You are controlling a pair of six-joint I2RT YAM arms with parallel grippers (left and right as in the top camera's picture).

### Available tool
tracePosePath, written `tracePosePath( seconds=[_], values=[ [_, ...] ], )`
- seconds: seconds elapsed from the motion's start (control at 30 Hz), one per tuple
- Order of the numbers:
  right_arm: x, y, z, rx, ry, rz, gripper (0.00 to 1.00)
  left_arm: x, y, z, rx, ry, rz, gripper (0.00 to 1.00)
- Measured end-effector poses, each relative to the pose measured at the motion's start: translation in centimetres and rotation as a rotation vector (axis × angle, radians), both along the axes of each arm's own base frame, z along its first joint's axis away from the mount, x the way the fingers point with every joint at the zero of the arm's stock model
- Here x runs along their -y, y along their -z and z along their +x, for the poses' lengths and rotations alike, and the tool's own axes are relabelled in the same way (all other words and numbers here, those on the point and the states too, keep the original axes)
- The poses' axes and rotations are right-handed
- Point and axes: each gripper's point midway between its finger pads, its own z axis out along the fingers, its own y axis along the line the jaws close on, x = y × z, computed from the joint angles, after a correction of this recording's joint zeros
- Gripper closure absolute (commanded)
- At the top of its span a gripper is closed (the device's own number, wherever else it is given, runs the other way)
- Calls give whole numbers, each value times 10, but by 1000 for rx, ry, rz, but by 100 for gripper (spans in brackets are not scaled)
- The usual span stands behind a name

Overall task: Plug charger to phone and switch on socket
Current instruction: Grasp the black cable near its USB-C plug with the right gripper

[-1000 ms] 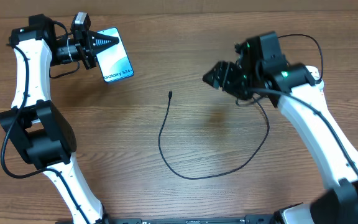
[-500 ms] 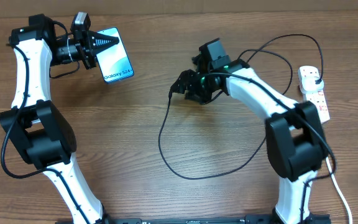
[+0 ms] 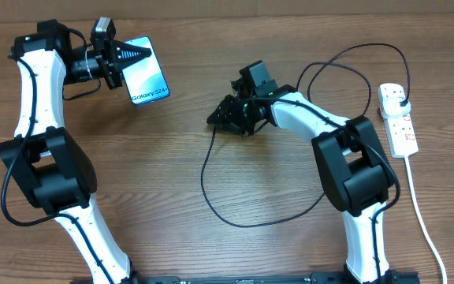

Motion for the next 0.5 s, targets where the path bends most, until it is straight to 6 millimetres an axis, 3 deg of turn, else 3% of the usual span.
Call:
tracePosePath(
  seconds=[0.1, 0.5],
  values=[
    [-4, 10, -5, -30, -2, 0, 67, 0, 0, 0, -3, 0, -1, 96],
    [-11, 12, 1, 0, 13, -15, 73, 0, 5, 0, -13, -1, 25, 96]
  ],
)
